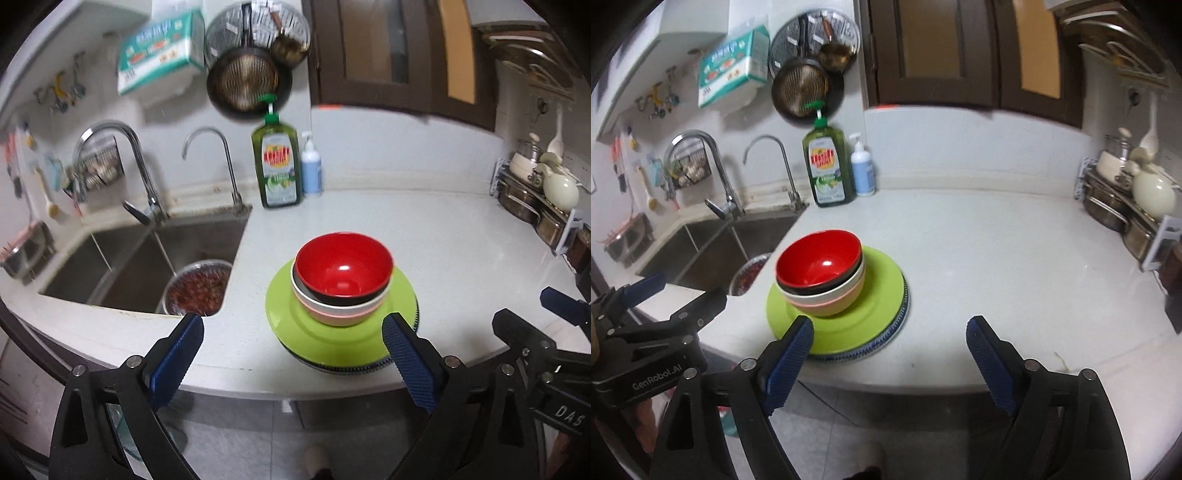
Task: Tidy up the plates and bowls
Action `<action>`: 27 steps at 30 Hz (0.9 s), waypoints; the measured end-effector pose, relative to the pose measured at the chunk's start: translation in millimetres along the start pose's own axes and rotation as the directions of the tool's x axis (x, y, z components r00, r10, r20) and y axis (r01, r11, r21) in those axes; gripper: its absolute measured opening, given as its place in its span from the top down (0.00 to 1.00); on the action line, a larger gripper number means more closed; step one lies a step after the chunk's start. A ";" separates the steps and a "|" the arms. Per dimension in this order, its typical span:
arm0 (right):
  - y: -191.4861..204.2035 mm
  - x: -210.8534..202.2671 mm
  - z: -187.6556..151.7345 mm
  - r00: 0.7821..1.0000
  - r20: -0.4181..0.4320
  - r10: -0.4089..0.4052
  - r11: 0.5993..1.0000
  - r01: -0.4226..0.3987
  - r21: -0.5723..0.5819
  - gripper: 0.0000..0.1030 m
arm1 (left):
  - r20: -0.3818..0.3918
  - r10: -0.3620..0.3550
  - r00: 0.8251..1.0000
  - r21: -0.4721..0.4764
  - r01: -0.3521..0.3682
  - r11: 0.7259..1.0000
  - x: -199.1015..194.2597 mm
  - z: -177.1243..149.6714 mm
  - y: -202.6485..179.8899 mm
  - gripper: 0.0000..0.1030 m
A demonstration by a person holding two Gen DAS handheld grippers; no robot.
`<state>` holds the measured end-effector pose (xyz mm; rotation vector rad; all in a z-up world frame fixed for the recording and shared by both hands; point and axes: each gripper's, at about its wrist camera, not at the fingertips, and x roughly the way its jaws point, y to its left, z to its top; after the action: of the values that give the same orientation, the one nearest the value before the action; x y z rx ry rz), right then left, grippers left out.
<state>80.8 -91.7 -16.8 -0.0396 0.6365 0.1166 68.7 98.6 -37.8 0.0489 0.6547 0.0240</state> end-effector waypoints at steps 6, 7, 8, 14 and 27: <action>-2.0 -54.9 -22.1 0.997 0.080 -0.009 1.000 0.009 0.006 0.15 | 0.087 0.007 0.996 0.000 -0.007 1.000 -54.0 -19.8 -9.3 0.00; -1.8 -61.8 -25.0 0.996 0.090 -0.011 1.000 0.010 0.002 0.15 | 0.096 0.008 0.995 -0.001 -0.008 1.000 -61.5 -22.5 -10.4 0.00; -0.7 -67.6 -27.8 0.995 0.097 -0.010 1.000 0.010 -0.001 0.15 | 0.111 0.006 0.994 -0.002 -0.006 1.000 -71.1 -25.3 -11.6 0.00; -0.4 -108.0 -41.1 0.988 0.152 0.002 1.000 0.000 -0.012 0.15 | 0.168 0.002 0.986 0.027 -0.007 1.000 -107.1 -36.5 -19.5 0.00; 5.6 -148.7 -57.7 0.976 0.211 -0.049 0.999 0.045 0.024 0.15 | 0.228 -0.028 0.973 0.050 0.017 0.999 -144.4 -44.9 -18.3 0.00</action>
<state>-72.6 -104.6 25.4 -0.0232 0.4232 0.0672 -73.1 76.5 13.5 0.0890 0.4250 -0.0192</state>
